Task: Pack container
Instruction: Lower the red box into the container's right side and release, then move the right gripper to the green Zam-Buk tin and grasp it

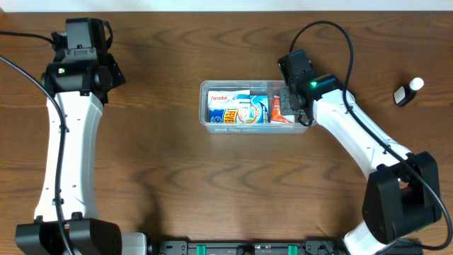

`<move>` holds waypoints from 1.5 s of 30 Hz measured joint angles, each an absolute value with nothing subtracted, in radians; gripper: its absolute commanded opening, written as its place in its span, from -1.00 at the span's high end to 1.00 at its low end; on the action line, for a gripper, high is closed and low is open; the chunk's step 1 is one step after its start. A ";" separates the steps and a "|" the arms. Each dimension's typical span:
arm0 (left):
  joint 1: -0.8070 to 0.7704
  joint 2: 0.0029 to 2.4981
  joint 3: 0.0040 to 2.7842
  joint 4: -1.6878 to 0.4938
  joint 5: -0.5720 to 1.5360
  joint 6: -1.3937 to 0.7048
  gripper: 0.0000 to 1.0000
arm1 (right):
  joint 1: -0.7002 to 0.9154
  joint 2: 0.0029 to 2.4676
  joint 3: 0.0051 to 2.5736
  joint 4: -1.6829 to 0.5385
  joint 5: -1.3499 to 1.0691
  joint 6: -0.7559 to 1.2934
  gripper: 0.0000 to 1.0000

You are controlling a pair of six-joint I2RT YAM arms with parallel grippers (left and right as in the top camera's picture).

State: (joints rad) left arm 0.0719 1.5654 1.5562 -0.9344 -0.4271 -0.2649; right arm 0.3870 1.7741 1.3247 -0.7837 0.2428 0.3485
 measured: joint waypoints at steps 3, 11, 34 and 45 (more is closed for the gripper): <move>0.072 1.565 1.556 -0.934 -0.427 -0.265 -0.96 | 0.387 1.776 1.325 -0.803 0.270 0.379 0.98; 0.072 1.565 1.556 -0.934 -0.427 -0.265 -0.96 | 0.386 1.861 1.325 -0.783 0.314 0.433 0.97; 0.072 1.565 1.556 -0.934 -0.427 -0.265 -0.96 | 0.380 1.948 1.325 -0.681 0.236 0.423 0.97; 0.072 1.565 1.556 -0.934 -0.427 -0.265 -0.96 | 0.371 1.842 1.347 -0.714 0.205 0.287 0.91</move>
